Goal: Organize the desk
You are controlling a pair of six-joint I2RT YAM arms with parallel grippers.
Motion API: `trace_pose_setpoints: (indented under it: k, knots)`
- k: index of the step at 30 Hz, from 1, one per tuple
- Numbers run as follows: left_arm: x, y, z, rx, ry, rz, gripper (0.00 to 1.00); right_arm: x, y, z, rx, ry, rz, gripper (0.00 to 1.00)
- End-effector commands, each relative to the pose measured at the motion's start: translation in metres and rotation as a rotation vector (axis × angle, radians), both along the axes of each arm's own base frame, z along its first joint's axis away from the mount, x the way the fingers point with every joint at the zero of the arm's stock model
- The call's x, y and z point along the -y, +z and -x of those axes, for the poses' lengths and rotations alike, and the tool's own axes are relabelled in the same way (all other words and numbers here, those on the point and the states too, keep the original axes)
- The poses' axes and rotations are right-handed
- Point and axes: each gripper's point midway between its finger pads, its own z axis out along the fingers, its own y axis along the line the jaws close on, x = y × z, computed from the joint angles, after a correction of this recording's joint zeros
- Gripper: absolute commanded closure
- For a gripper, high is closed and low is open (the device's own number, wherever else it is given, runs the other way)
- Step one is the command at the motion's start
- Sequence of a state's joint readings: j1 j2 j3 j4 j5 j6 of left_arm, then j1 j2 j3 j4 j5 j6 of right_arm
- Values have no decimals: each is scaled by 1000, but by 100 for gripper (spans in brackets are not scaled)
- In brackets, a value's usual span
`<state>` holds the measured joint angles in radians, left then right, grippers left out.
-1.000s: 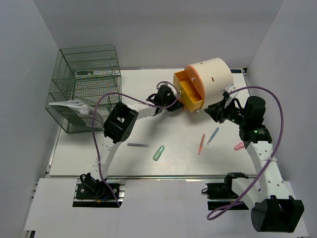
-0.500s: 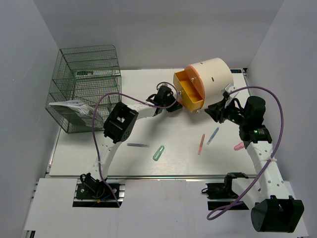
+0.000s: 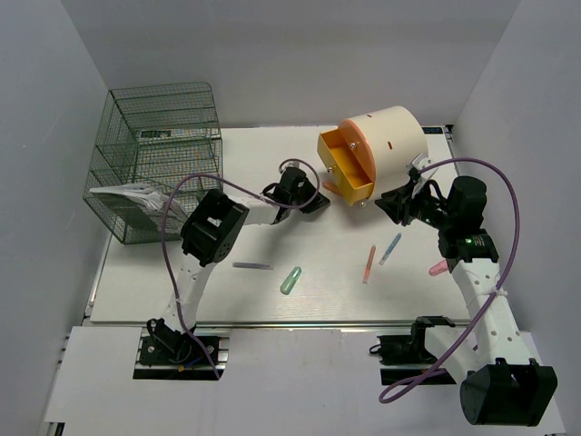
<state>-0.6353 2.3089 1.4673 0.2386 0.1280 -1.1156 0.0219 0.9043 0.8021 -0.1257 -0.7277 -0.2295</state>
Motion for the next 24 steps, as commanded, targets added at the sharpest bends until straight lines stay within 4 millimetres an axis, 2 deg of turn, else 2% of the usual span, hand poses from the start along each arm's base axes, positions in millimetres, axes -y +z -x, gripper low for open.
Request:
trace_pose_setpoints:
  k: [1, 4, 13, 24]
  knots:
    - [-8, 48, -9, 78, 59, 101, 81, 1, 6, 0, 39, 0, 9, 66]
    - [-12, 60, -11, 115, 77, 156, 81, 1, 4, 0, 37, 1, 10, 66]
    - [5, 85, -24, 180, 63, 292, 84, 1, 3, 0, 30, -3, 10, 66]
    - [17, 72, -40, 152, 70, 295, 83, 2, 2, -1, 33, -5, 14, 66]
